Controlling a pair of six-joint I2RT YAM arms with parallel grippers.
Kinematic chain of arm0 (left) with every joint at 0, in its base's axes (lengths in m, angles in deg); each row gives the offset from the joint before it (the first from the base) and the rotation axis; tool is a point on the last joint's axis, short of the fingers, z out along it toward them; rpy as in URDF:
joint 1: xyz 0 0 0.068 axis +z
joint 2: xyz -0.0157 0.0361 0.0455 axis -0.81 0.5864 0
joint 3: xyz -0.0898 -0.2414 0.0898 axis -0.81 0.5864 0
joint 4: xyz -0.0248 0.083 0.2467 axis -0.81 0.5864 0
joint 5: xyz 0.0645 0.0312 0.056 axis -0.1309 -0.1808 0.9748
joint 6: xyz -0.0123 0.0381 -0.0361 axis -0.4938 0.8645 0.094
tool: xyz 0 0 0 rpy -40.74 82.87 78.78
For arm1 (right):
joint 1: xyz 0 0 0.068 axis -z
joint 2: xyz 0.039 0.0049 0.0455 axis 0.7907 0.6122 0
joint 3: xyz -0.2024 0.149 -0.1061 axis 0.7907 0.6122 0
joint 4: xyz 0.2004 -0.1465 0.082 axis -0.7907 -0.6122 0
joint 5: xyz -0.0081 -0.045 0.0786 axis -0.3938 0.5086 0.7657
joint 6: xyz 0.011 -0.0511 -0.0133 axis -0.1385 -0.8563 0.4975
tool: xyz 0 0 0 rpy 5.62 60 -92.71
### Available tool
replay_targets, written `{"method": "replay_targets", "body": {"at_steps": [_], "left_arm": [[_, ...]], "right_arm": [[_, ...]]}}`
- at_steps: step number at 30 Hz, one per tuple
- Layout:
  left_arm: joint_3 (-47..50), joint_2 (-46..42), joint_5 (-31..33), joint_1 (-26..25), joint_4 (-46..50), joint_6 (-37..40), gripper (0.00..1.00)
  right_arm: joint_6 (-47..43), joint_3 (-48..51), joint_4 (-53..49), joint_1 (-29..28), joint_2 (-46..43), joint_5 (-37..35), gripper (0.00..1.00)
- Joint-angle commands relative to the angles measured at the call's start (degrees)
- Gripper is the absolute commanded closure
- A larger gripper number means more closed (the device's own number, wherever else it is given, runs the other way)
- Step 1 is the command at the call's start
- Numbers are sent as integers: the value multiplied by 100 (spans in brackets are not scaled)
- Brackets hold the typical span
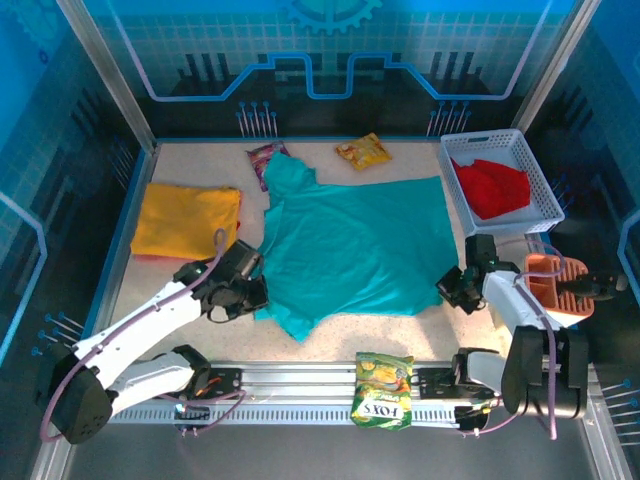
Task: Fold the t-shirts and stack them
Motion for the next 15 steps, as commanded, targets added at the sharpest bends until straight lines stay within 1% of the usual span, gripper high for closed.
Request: {"method": "replay_targets", "body": {"at_steps": [1, 4, 9, 13, 15], "left_arm": [[-664, -207, 551, 170, 295, 575, 100], [-1300, -143, 578, 516, 259, 1167, 100], [-2572, 301, 547, 1096, 438, 1976, 100], [-3710, 435, 533, 1365, 636, 2381, 100], [-4397, 488, 604, 1383, 786, 2659, 100]], "right_arm": [[-403, -728, -91, -374, -432, -164, 100], [-591, -1344, -226, -565, -640, -395, 100], [-1016, -2447, -404, -867, -827, -813, 100], [-1271, -3204, -486, -919, -1009, -990, 100], [-1429, -3634, -532, -926, -1091, -1008, 100]]}}
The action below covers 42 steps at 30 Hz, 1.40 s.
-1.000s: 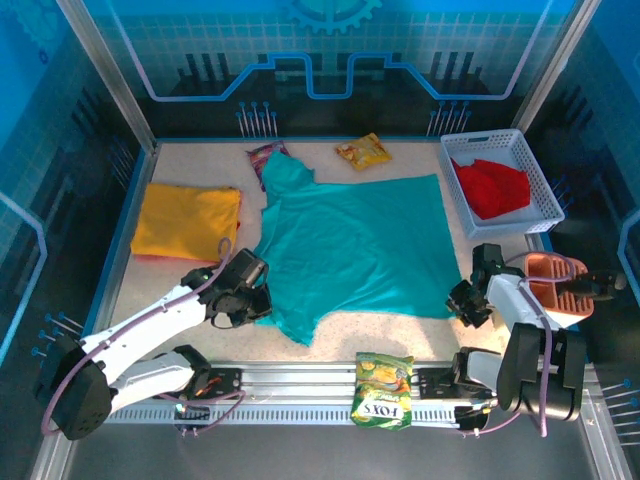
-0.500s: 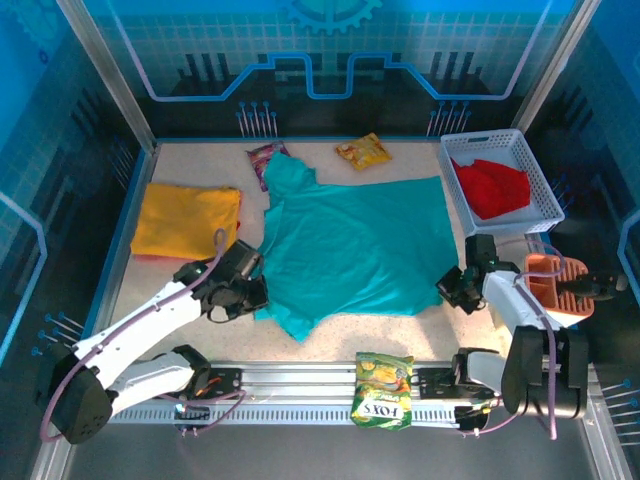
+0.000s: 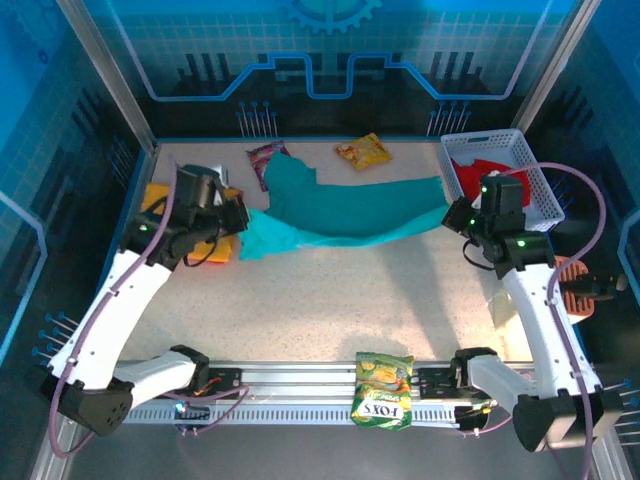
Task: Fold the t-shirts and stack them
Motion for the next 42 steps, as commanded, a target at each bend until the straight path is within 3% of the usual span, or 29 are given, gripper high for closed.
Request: {"method": "replay_targets", "body": {"at_steps": [1, 5, 9, 14, 20, 27, 31, 36, 42], "left_arm": [[-1168, 4, 208, 72, 342, 838, 100], [-2340, -91, 187, 72, 407, 1559, 100], [-2856, -432, 116, 74, 21, 2042, 100], [-3242, -864, -1142, 73, -786, 2547, 100], [-3629, -1236, -1311, 72, -1487, 3027, 100], [-4395, -706, -1074, 72, -1398, 3269, 100], [-3525, -664, -873, 72, -1713, 3285, 100], [-1821, -699, -456, 73, -2527, 3312, 100], [-265, -194, -370, 417, -3407, 2926, 100]], "right_arm": [[-476, -738, -201, -72, -222, -232, 100], [-813, -1559, -195, -111, -393, 32, 100], [-1063, -1977, -16, -123, -667, 459, 100], [-1256, -2536, -12, -137, -1011, 830, 100], [-1295, -3190, -284, -133, -1288, 670, 100], [-973, -3759, -670, -132, -1105, 571, 100], [-661, -3796, -1295, -133, -731, 330, 100], [-338, -3070, -1913, -134, -291, -71, 100], [75, -1254, -970, -135, 8, 312, 100]]}}
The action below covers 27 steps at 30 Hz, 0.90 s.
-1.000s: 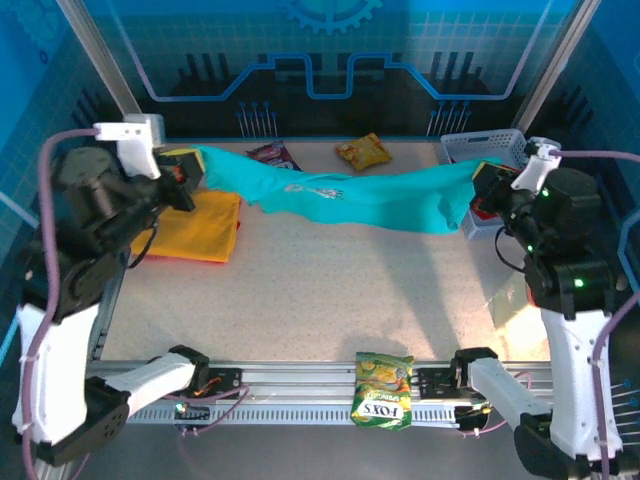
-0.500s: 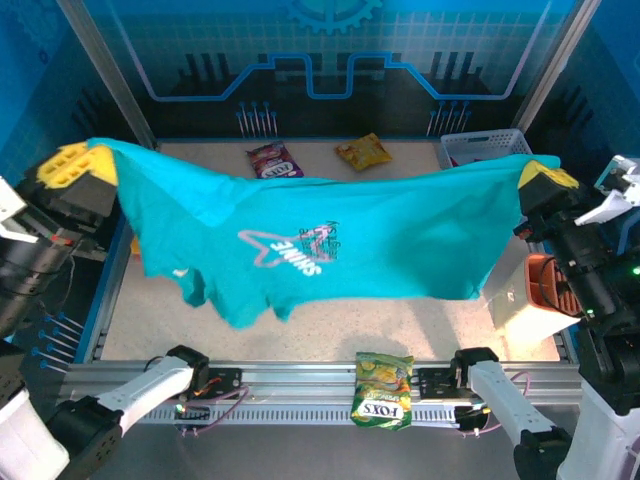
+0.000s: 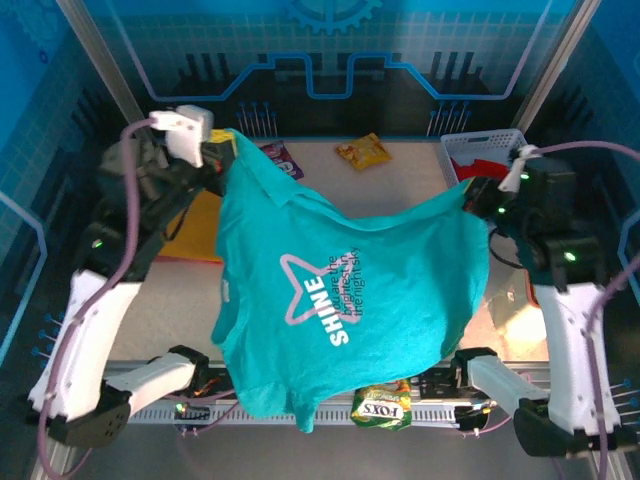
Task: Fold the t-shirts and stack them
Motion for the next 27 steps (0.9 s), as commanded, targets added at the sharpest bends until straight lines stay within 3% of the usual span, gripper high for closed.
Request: {"method": "replay_targets", "body": {"at_steps": [1, 4, 8, 14, 19, 27], "left_arm": [[685, 196, 135, 343, -1038, -298, 100], [1271, 713, 36, 624, -1600, -673, 100], [1324, 1665, -204, 882, -1721, -1150, 100], [1265, 2656, -304, 945, -2045, -1424, 100], [1013, 3228, -419, 1079, -2051, -1764, 100], [1117, 3304, -720, 1189, -2216, -2014, 100]], "right_arm": [[354, 817, 583, -84, 114, 105, 100], [381, 1399, 1352, -52, 522, -108, 100], [397, 1820, 2355, 82, 1261, -54, 100], [520, 2172, 3809, 620, 2327, 791, 100], [380, 1898, 4165, 957, 3191, 1249, 100], [147, 1543, 4158, 1099, 3737, 1501, 100]]}}
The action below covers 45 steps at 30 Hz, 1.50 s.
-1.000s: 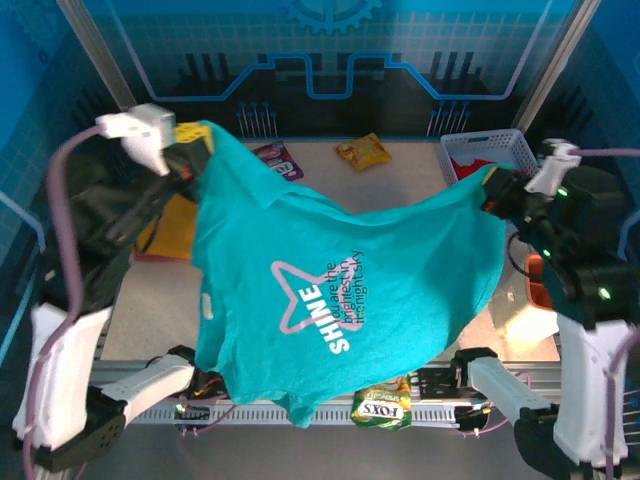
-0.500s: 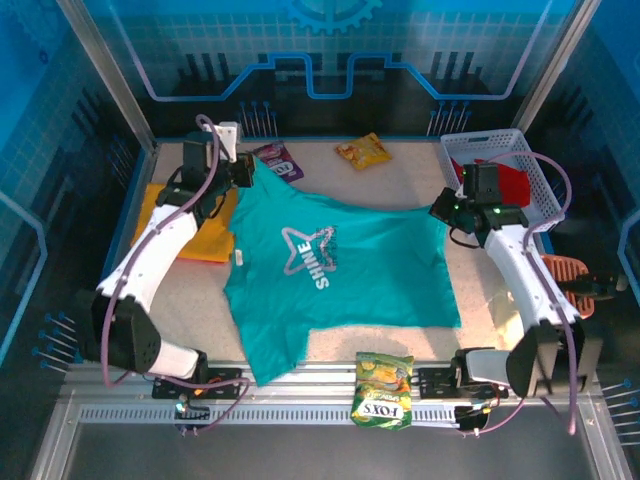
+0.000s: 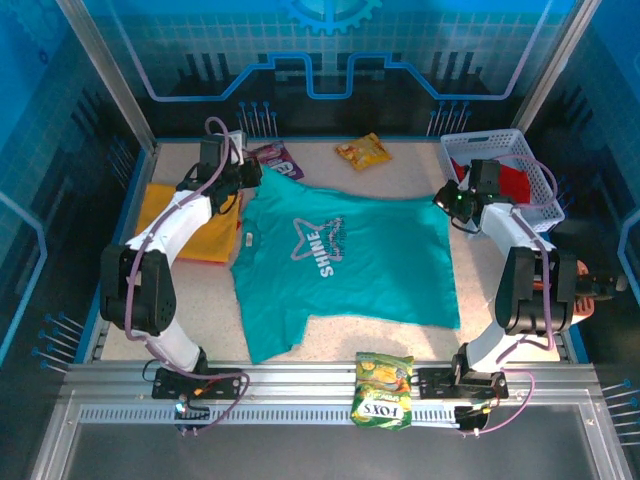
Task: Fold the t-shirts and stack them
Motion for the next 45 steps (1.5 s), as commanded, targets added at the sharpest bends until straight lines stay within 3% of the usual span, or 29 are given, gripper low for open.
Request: {"method": "replay_targets", "body": {"at_steps": [1, 11, 17, 31, 45], "left_arm": [[-111, -97, -281, 96, -277, -227, 100], [552, -840, -429, 256, 644, -901, 100], [848, -1159, -833, 296, 1477, -1586, 100], [1814, -2022, -959, 305, 2296, -2059, 100], [2633, -2343, -907, 327, 2413, -2228, 100]], "right_arm": [[-183, -325, 167, 102, 176, 227, 100], [-368, -306, -1125, 136, -57, 393, 100], [-424, -61, -1733, 207, -284, 556, 100], [-531, 776, -1848, 369, -656, 451, 100], [-619, 1220, -1796, 371, -628, 285, 100]]}}
